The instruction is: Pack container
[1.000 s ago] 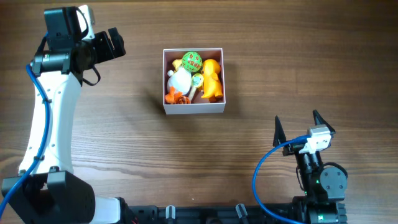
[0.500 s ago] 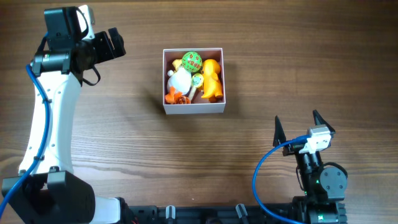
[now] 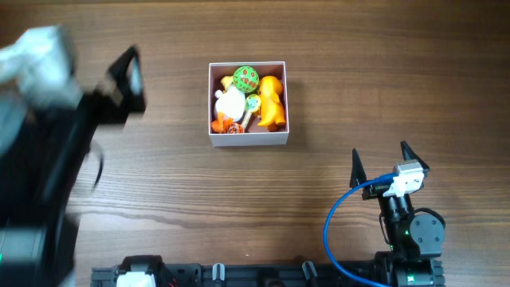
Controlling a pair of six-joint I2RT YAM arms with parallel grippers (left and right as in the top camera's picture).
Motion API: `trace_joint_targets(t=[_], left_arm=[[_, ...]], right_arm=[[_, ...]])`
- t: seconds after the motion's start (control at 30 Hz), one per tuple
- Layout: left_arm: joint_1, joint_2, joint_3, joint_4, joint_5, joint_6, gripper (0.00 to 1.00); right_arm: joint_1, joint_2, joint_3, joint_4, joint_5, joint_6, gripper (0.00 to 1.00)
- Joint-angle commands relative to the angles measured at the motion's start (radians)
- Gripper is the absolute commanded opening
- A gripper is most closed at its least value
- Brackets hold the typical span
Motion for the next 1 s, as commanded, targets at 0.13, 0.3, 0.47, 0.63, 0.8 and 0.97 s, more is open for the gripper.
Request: trace_joint_targets(t=[0.13,0.3,0.47,0.63,0.8,0.97], left_arm=[[-0.006,-0.455,0.003,-0.045,-0.068,0.008,1.0],[-0.005,-0.685,0.003,-0.223,-0.069,0.009,1.0],[-0.005,-0.782,-0.019,-0.484,-0.068,0.008,1.0],[-0.005,-0.86,-0.194,-0.472,-0.056,0.0,1.0],[-0.004,-0.917,-0.528,-0.147,-0.045,0.001,1.0],[-0.004,-0.918,-0.819,0.225,-0.046,0.001,1.0]], right_arm=[[-0.004,-0.005,-0.008,0.006,-0.012,-0.009,1.0],[-0.004,-0.005,-0.008,0.006,-0.012,-0.008,1.0],[-0.004,-0.005,-0.008,0.006,-0.012,-0.009,1.0],[-0.004,-0.005,-0.008,0.006,-0.012,-0.009,1.0],[-0.004,-0.005,-0.008,0.006,-0.012,-0.009,1.0],[-0.004,-0.005,-0.008,0.006,-0.012,-0.009,1.0]])
